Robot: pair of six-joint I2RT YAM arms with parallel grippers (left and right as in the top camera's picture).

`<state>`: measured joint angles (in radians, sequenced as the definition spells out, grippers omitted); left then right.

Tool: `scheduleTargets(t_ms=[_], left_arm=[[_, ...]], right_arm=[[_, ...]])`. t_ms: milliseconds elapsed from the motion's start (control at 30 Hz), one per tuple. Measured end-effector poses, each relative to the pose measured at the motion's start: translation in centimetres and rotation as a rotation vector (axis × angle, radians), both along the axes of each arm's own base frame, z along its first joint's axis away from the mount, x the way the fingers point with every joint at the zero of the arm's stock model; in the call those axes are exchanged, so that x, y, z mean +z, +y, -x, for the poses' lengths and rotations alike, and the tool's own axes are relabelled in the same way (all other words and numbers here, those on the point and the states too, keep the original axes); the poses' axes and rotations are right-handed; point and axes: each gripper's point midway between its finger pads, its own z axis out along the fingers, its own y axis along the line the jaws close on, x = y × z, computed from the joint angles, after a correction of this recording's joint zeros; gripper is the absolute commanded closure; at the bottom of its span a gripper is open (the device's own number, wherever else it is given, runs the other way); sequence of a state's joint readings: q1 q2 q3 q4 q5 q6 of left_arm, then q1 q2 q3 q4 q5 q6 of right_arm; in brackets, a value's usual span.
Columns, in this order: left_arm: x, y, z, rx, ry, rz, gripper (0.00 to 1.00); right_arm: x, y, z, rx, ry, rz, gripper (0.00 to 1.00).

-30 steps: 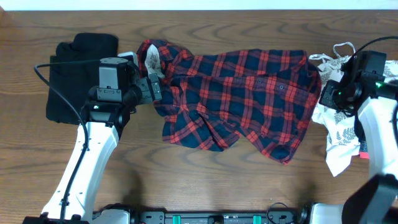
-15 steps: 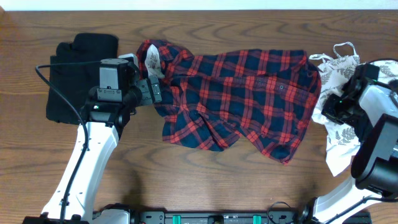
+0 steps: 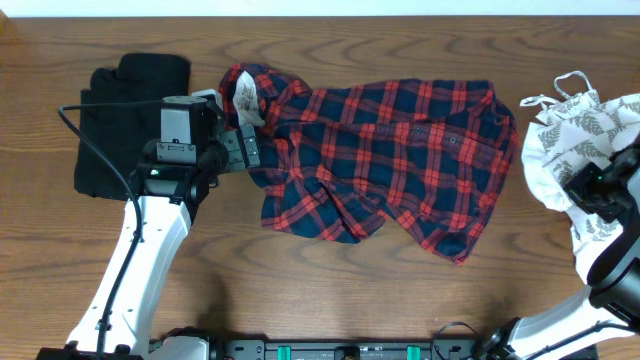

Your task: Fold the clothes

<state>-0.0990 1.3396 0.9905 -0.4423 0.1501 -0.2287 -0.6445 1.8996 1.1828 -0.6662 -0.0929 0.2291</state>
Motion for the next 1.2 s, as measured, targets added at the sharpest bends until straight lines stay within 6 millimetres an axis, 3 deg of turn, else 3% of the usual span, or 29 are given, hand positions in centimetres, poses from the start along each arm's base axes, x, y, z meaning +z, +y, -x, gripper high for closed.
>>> scheduleTargets(t_ms=[67, 133, 233, 333, 500, 600, 700, 833, 1000, 1200], left_arm=[[0.0, 0.0, 0.0, 0.000, 0.000, 0.000, 0.02], [0.0, 0.0, 0.0, 0.000, 0.000, 0.000, 0.02], [0.0, 0.0, 0.0, 0.000, 0.000, 0.000, 0.02], [0.0, 0.0, 0.0, 0.000, 0.000, 0.000, 0.02], [-0.5, 0.1, 0.6, 0.000, 0.030, -0.003, 0.02], [-0.9, 0.1, 1.1, 0.000, 0.059, -0.006, 0.02], [-1.1, 0.1, 1.3, 0.000, 0.069, -0.007, 0.02], [-1.7, 0.1, 1.0, -0.024, 0.078, -0.026, 0.02], [-3.6, 0.0, -0.4, -0.106, 0.076, -0.088, 0.02], [-7.0, -0.2, -2.0, -0.163, 0.106, -0.128, 0.02]], right_arm=[[0.1, 0.5, -0.6, 0.021, -0.039, -0.036, 0.85], [0.3, 1.3, -1.2, 0.050, -0.079, -0.081, 0.67], [0.8, 2.7, -2.0, 0.095, -0.131, -0.143, 0.60], [2.4, 4.6, -2.7, 0.149, -0.182, -0.194, 0.60], [9.4, 8.3, -2.7, 0.258, -0.298, -0.187, 0.52], [13.9, 11.7, -0.7, 0.333, -0.332, -0.180, 0.40], [16.3, 15.2, 1.5, 0.422, -0.323, -0.185, 0.34], [17.0, 17.5, 3.6, 0.467, -0.276, -0.214, 0.32], [16.5, 18.1, 4.6, 0.463, -0.241, -0.252, 0.32], [14.3, 18.8, 5.8, 0.451, -0.190, -0.300, 0.27]])
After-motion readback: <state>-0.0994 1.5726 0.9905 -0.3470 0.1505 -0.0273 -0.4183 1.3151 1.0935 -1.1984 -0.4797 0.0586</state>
